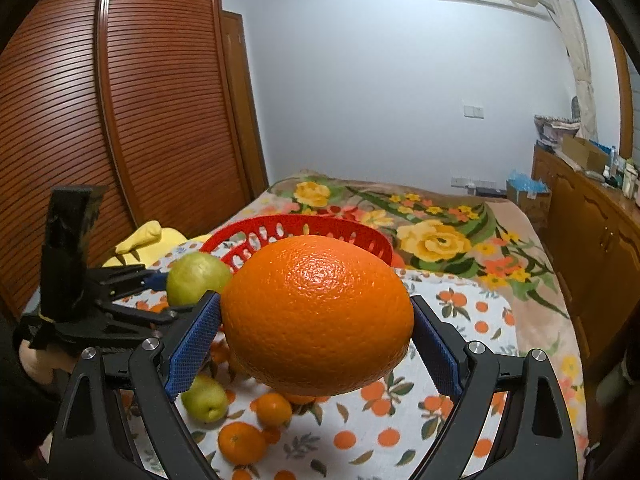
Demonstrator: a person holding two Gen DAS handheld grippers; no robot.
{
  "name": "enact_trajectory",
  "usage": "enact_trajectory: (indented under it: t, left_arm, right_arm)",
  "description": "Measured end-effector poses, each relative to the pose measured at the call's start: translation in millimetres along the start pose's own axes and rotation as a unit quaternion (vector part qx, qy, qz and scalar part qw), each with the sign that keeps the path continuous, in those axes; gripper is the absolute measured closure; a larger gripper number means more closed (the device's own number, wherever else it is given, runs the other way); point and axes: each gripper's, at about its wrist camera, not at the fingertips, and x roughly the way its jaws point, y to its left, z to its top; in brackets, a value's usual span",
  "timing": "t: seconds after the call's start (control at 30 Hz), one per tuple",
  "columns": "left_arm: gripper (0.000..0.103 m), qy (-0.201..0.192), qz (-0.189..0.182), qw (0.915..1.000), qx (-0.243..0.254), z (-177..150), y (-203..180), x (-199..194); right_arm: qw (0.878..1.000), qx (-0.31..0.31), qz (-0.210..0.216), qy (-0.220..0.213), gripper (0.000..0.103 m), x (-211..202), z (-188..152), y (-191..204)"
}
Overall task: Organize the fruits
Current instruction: 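Lift the orange toward the basket with the right tool while the left tool drops the pomelo into the basket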
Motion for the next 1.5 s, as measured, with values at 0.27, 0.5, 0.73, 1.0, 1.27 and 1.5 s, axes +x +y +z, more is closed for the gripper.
enact_trajectory:
  t: [0.27, 0.5, 0.73, 1.0, 1.27, 1.5]
  left_arm:
    - [0.038, 0.011, -0.001, 0.9999, 0.005, 3, 1, 16]
    - [0.038, 0.024, 0.004, 0.9997, 0.004, 4, 3, 29]
    - [0.038, 0.034, 0.006, 0.9994, 0.000, 3, 3, 38]
    - [0.038, 0.035, 0.006, 0.9993, -0.005, 4, 5, 40]
    - [0.033, -0.006, 0.002, 0.9999, -0.012, 10, 10, 15]
    - [0.030, -0.035, 0.018, 0.9991, -0.017, 10, 23, -9]
  right_arm:
    - [1.000, -0.004, 0.001, 0.003, 0.010, 13, 9, -5]
    - [1.000, -0.004, 0.000, 0.009, 0.010, 23, 11, -8]
    - [1.000, -0.007, -0.001, 0.015, 0.010, 32, 14, -8]
    - [1.000, -0.012, 0.000, 0.018, 0.010, 37, 16, -6]
    - [1.000, -0.021, 0.000, 0.023, 0.010, 45, 20, -2]
    - [0.999, -0.035, 0.003, 0.032, 0.010, 60, 23, 6]
